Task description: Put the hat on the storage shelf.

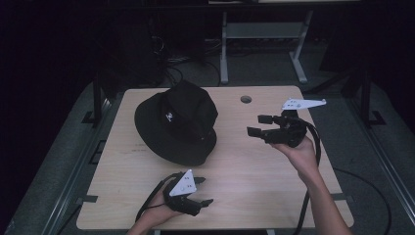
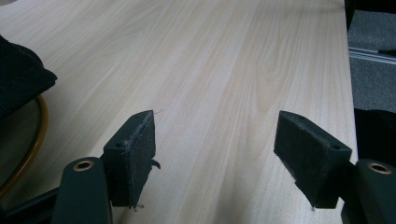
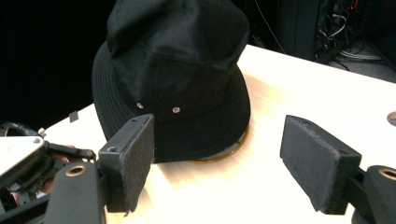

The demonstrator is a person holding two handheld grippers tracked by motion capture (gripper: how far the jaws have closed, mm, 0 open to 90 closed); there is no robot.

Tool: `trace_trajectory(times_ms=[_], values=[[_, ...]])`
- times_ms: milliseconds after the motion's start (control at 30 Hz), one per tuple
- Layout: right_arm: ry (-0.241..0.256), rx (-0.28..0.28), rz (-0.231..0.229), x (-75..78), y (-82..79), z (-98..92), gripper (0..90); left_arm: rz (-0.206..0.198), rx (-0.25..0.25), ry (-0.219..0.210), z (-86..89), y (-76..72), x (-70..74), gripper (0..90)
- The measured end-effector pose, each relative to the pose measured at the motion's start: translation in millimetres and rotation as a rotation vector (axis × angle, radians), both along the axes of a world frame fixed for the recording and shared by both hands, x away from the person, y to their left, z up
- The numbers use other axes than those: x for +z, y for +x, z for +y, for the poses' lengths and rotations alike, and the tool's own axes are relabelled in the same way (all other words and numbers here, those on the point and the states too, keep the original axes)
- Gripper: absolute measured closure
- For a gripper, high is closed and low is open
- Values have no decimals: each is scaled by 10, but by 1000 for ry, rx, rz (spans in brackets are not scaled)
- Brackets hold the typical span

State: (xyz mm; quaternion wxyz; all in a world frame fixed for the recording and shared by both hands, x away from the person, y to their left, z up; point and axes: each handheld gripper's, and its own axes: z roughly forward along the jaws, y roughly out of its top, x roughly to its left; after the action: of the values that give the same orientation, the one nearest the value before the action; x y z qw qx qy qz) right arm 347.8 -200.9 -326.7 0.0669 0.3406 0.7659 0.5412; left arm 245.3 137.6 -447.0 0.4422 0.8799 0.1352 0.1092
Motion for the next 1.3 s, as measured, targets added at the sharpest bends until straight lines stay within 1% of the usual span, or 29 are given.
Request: trace_trajectory(times_ms=[133, 233, 333, 400, 567, 1033, 1167, 1300], values=[[5, -6, 13, -70, -38, -70, 249, 0, 1, 8, 3, 5, -5, 286], [9, -12, 19, -111, -78, -121, 249, 7, 4, 8, 3, 2, -9, 286], [9, -18, 27, -142, -113, -169, 247, 10, 10, 0, 2, -1, -10, 282], [11, -23, 21, -157, -139, -199, 248, 11, 10, -3, 3, -1, -11, 280], [23, -31, 25, -209, -191, -269, 247, 19, 15, -8, 3, 1, -15, 271], [39, -46, 54, -404, -333, -398, 227, 16, 26, -11, 15, 18, -12, 257], [31, -53, 58, -455, -370, -422, 217, 19, 32, -21, 19, 23, -9, 247], [31, -57, 62, -503, -407, -456, 210, 22, 39, -22, 24, 30, -12, 240]])
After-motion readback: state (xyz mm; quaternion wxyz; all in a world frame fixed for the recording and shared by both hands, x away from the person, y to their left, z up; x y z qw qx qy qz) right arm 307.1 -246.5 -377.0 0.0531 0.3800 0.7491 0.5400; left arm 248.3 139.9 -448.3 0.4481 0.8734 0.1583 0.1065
